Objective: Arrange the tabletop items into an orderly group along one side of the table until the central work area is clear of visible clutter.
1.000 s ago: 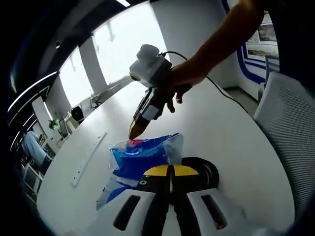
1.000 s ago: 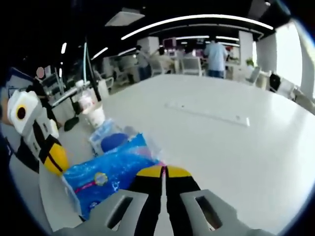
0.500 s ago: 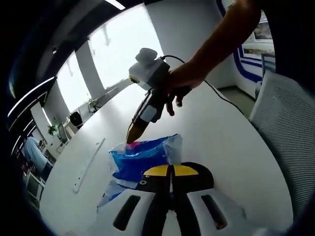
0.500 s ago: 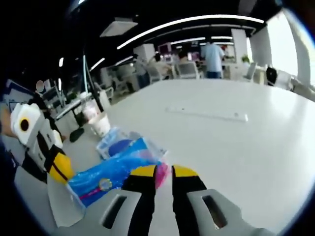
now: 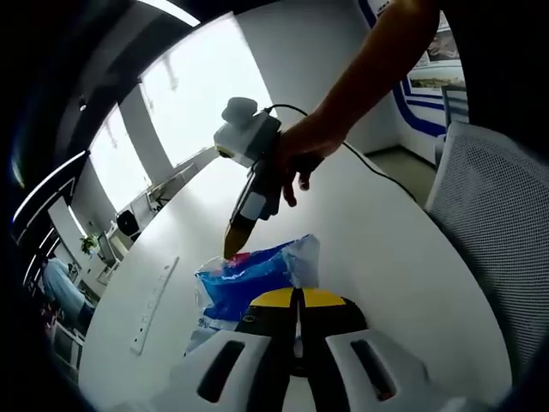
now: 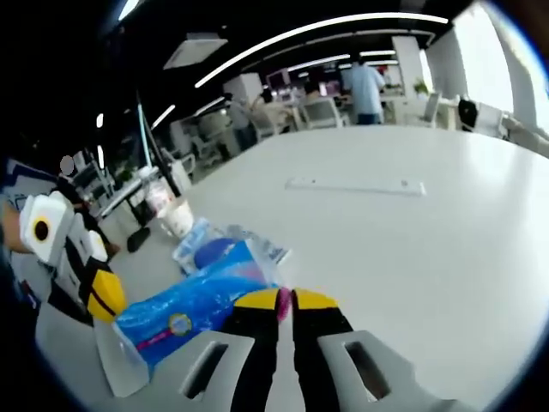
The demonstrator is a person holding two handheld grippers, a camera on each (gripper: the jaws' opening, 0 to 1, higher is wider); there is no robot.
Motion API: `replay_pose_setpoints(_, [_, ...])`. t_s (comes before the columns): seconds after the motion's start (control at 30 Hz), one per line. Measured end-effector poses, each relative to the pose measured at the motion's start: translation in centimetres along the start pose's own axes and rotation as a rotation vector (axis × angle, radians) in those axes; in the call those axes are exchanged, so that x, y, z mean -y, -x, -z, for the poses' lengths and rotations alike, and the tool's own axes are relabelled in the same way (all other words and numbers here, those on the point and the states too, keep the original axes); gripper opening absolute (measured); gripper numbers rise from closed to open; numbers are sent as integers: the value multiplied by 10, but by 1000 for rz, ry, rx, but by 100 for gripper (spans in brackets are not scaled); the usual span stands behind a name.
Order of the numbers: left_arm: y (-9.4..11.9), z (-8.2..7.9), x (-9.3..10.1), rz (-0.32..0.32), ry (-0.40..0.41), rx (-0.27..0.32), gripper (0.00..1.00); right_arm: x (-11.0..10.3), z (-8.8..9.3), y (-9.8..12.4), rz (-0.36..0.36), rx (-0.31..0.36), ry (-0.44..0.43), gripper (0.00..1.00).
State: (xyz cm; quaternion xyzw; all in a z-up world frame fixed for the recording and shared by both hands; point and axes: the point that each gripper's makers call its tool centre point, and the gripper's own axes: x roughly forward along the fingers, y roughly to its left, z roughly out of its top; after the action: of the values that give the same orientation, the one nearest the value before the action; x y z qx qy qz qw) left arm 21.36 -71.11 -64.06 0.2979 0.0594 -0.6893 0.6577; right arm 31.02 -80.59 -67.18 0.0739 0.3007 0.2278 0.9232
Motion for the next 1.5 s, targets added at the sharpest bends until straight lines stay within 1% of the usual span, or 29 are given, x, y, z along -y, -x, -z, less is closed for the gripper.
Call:
replay_pose_setpoints(0.4, [3, -12, 10, 6, -32, 10, 0, -5, 7, 16, -1, 5, 26, 0])
replay_pose_setpoints(0.7, [-1, -22, 24, 15, -49, 27, 0, -3, 17, 39, 23, 18, 26, 0])
replay_pose_setpoints(0.87, [-6, -28, 35, 34, -62, 30, 0, -2, 19, 52, 36, 32, 25, 0])
replay_pose_setpoints(1.1, [-15, -36, 50, 48, -64, 42, 0, 1, 33, 68, 53, 30, 27, 0])
replay_pose_setpoints(1.27, [-24, -39, 62, 64, -54, 43, 0, 5, 43, 76, 64, 25, 19, 0])
replay_pose_setpoints(1.4, [-32, -38, 71, 75, -46, 43, 0, 9, 54, 81, 70, 8, 15, 0])
replay_pose_setpoints(1.5, [-35, -40, 76, 83, -45, 41, 0, 11, 58, 83, 71, 3, 18, 0])
